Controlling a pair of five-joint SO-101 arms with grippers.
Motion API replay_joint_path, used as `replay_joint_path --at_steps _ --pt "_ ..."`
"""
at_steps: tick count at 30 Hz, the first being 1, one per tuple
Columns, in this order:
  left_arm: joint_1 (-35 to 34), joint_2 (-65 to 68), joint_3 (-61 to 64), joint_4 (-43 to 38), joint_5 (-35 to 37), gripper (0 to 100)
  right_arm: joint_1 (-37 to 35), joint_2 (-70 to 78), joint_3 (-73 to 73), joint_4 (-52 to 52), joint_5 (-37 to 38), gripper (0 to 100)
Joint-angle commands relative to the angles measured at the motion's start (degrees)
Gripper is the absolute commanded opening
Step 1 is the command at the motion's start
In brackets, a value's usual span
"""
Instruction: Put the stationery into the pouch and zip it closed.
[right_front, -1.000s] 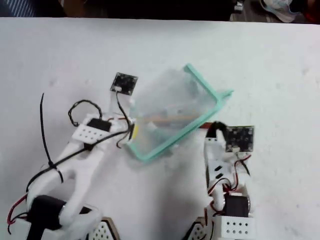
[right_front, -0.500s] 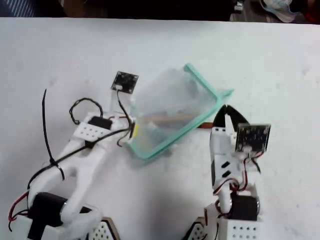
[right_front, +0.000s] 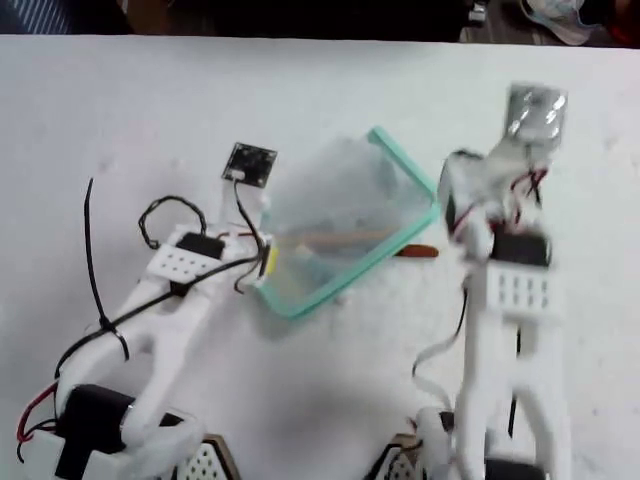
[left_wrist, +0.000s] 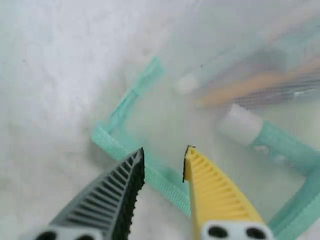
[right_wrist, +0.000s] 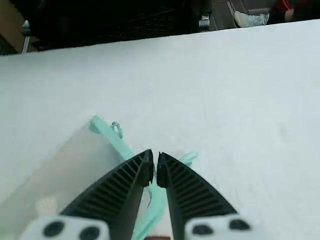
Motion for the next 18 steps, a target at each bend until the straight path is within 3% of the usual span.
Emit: replay_joint_path --at_steps 1,18 --pt "-0.31 0.48 -2.20 0.35 -0.62 15 0.75 13.14 -12.75 1.98 -2.20 2.1" --pt "-0.31 0.48 -2.55 0.00 -0.70 15 -2.95 57.98 -54.86 23.25 -6.24 2.1"
